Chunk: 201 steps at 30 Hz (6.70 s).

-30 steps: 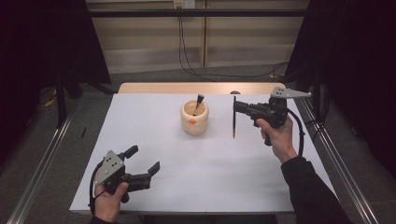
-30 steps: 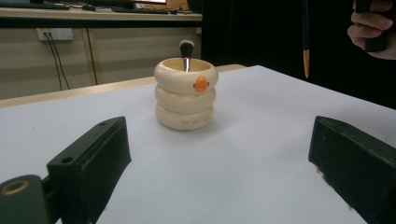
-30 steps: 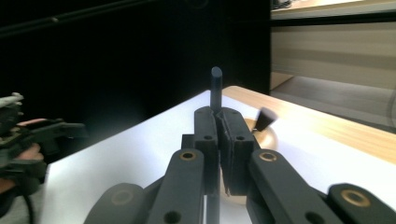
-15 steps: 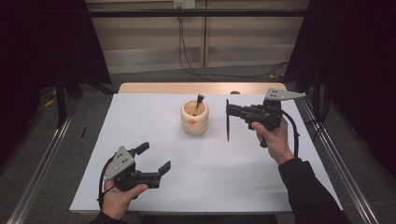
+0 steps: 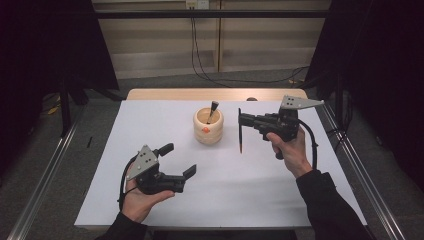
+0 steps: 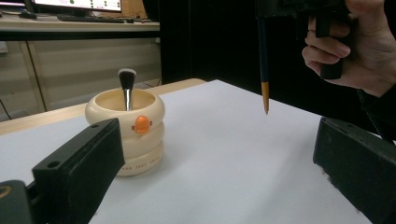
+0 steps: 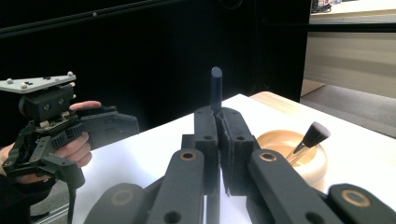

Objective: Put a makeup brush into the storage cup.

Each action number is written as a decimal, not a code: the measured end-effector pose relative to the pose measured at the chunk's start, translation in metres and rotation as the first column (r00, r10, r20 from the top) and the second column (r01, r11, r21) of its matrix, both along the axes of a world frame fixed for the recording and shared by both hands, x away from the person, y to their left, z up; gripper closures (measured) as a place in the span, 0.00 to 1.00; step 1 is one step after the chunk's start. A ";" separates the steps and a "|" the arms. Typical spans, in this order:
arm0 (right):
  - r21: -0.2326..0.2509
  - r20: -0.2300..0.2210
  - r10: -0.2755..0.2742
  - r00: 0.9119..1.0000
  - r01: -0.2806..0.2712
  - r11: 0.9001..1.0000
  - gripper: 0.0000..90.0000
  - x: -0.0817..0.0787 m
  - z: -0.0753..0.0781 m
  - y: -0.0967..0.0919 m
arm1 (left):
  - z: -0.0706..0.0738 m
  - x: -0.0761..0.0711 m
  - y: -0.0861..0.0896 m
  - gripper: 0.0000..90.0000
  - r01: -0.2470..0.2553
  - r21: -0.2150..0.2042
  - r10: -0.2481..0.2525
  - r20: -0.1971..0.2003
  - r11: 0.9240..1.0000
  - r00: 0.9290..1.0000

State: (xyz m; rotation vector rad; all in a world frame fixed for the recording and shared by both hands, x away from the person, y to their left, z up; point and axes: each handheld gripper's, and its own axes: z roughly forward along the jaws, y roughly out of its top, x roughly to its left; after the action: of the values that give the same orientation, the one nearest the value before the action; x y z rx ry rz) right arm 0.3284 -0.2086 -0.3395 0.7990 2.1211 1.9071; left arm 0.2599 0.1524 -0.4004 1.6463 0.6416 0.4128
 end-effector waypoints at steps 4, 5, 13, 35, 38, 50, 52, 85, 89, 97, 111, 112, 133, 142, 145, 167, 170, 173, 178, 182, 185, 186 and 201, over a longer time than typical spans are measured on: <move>0.001 0.001 0.011 1.000 -0.011 1.000 0.96 -0.001 0.000 0.002 | 0.001 0.003 -0.008 0.03 0.031 -0.005 -0.031 0.005 1.000 1.000; 0.001 0.000 0.013 1.000 -0.013 1.000 0.96 -0.001 0.000 0.002 | 0.001 0.003 -0.009 0.04 0.028 -0.004 -0.028 0.004 1.000 1.000; 0.008 0.014 0.042 0.999 -0.043 0.999 0.96 -0.004 0.005 0.010 | 0.005 0.007 -0.021 0.07 0.075 0.003 -0.075 0.015 0.997 0.997; 0.016 0.029 0.089 0.996 -0.090 0.996 0.96 -0.011 0.008 0.031 | 0.016 0.027 -0.054 0.21 0.145 0.013 -0.145 0.008 0.989 0.989; 0.016 0.028 0.088 0.996 -0.089 0.996 0.96 -0.011 0.008 0.031 | 0.016 0.028 -0.057 0.26 0.157 0.012 -0.157 0.006 0.987 0.988; 0.024 0.031 0.093 0.995 -0.094 0.995 0.96 -0.015 0.008 0.038 | 0.012 0.032 -0.073 0.53 0.220 0.034 -0.219 -0.022 0.975 0.975; 0.024 0.034 0.096 0.995 -0.097 0.995 0.96 -0.015 0.008 0.039 | 0.011 0.033 -0.074 0.56 0.229 0.039 -0.227 -0.038 0.973 0.973; 0.045 0.034 0.113 0.993 -0.114 0.992 0.96 -0.018 0.010 0.042 | 0.006 0.038 -0.080 0.93 0.263 -0.032 -0.265 -0.074 0.964 0.962; 0.050 0.035 0.113 0.993 -0.115 0.992 0.96 -0.018 0.009 0.042 | 0.006 0.039 -0.079 0.93 0.262 -0.030 -0.264 -0.075 0.964 0.962; 0.043 0.032 0.127 0.991 -0.128 0.991 0.96 -0.017 0.008 0.043 | 0.006 0.039 -0.077 0.93 0.271 -0.025 -0.272 -0.088 0.962 0.958; 0.037 0.021 0.141 0.990 -0.142 0.989 0.81 -0.016 0.007 0.045 | 0.006 0.040 -0.077 0.93 0.274 -0.010 -0.273 -0.111 0.962 0.955; 0.036 0.020 0.141 0.990 -0.142 0.989 0.79 -0.016 0.006 0.045 | 0.006 0.040 -0.076 0.93 0.270 -0.011 -0.270 -0.113 0.963 0.956; -0.002 0.003 0.058 0.998 -0.058 0.998 0.10 -0.013 0.006 0.038 | 0.008 0.043 -0.066 0.93 0.249 0.029 -0.243 -0.139 0.968 0.960; -0.085 0.011 0.056 0.998 -0.055 0.995 0.12 -0.015 0.007 0.033 | 0.009 0.042 -0.065 0.93 0.259 0.068 -0.246 -0.154 0.964 0.957; -0.153 0.070 0.033 0.997 -0.022 0.988 0.15 -0.014 0.005 0.031 | 0.010 0.041 -0.064 0.93 0.259 0.082 -0.244 -0.160 0.963 0.957; -0.250 -0.027 0.156 0.987 -0.158 0.955 0.08 -0.008 -0.008 0.022 | 0.009 0.043 -0.059 0.93 0.309 0.191 -0.268 -0.214 0.932 0.939; -0.269 -0.030 0.165 0.986 -0.167 0.948 0.08 -0.008 -0.008 0.022 | 0.010 0.042 -0.060 0.93 0.311 0.209 -0.264 -0.225 0.927 0.938; -0.291 -0.037 0.176 0.984 -0.179 0.940 0.10 -0.008 -0.009 0.023 | 0.010 0.042 -0.060 0.93 0.326 0.224 -0.275 -0.231 0.919 0.933; -0.330 -0.054 0.196 0.979 -0.203 0.922 0.15 -0.008 -0.011 0.024 | 0.010 0.041 -0.063 0.93 0.342 0.271 -0.278 -0.247 0.900 0.928; -0.340 -0.056 0.199 0.978 -0.206 0.918 0.20 -0.007 -0.010 0.023 | 0.012 0.042 -0.064 0.93 0.353 0.294 -0.280 -0.262 0.888 0.923; -0.352 -0.066 0.207 0.976 -0.217 0.910 0.23 -0.006 -0.010 0.022 | 0.012 0.043 -0.064 0.93 0.360 0.315 -0.277 -0.279 0.878 0.920; -0.365 -0.074 0.210 0.975 -0.223 0.904 0.25 -0.005 -0.009 0.022 | 0.012 0.043 -0.064 0.93 0.361 0.318 -0.276 -0.283 0.877 0.919; -0.414 -0.136 0.277 0.951 -0.309 0.856 0.39 -0.007 -0.008 0.020 | 0.012 0.043 -0.069 0.93 0.390 0.367 -0.271 -0.335 0.845 0.902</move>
State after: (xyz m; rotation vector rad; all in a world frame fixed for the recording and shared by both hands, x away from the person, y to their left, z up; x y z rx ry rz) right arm 0.3213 -0.1889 -0.3472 0.4741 2.7014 1.4367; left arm 0.3026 0.0830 -0.3882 2.2189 0.4643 0.0663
